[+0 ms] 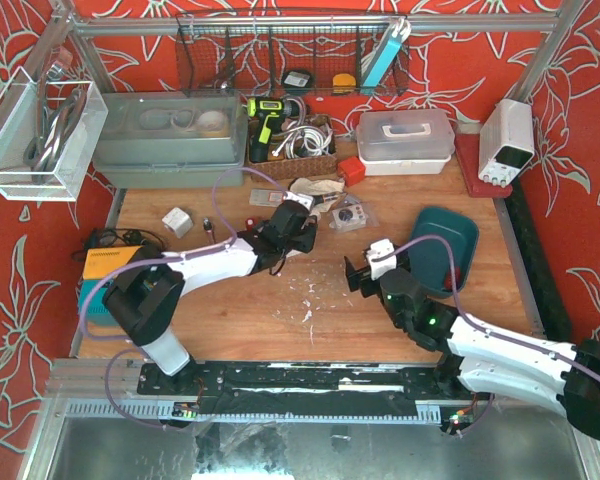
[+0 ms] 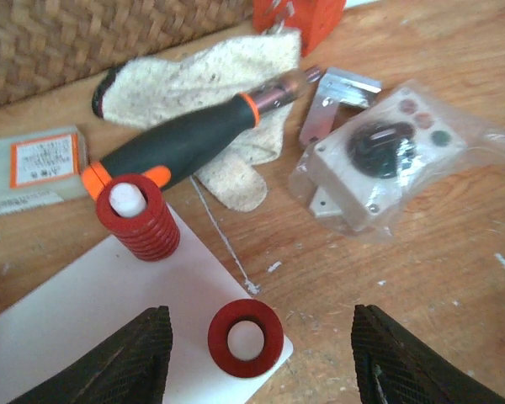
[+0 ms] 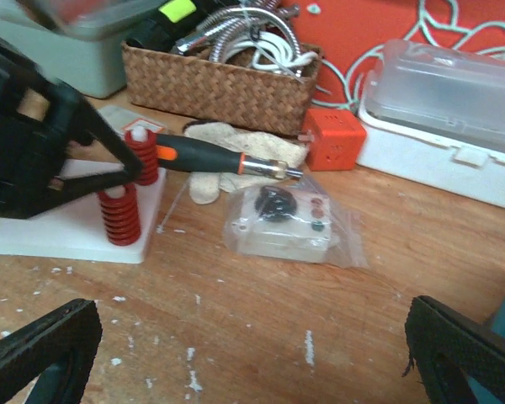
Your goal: Install the large spring
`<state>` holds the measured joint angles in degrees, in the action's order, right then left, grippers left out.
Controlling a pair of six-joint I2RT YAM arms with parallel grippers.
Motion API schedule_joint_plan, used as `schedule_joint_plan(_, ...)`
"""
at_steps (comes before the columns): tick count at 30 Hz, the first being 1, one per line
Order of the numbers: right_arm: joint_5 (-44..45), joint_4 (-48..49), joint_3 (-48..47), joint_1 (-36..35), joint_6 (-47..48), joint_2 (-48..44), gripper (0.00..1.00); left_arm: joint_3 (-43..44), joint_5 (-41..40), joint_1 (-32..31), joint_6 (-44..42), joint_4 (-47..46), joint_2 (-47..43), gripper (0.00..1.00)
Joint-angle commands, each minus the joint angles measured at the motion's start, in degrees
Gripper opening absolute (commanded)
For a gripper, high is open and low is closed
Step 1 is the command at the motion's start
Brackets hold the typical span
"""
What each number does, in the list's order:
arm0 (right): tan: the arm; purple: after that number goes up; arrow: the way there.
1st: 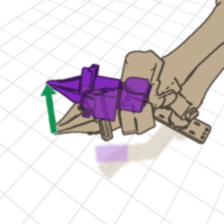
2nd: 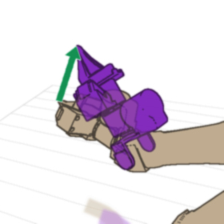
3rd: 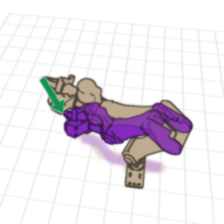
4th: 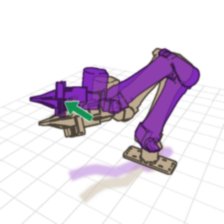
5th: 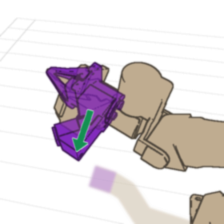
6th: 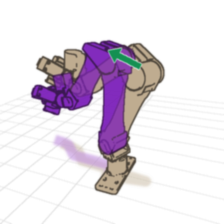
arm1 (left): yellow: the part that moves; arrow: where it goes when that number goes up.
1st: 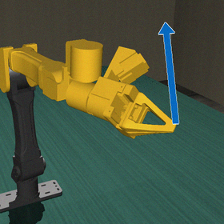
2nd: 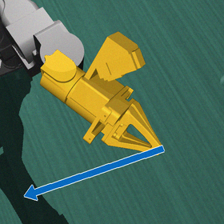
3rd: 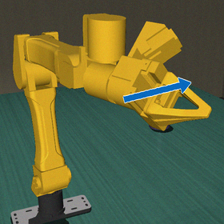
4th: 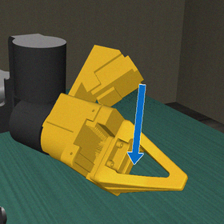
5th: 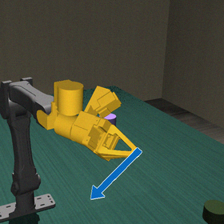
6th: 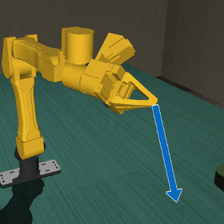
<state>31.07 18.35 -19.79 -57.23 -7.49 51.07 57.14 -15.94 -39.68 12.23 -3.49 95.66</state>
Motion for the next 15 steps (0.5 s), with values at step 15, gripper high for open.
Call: schedule_joint_plan(15,-7.03,-48.77,-24.60,20.19,-28.34,6.93,0.99,-26.92,4.38,-0.50,1.40,-15.13,-37.29,1.00)
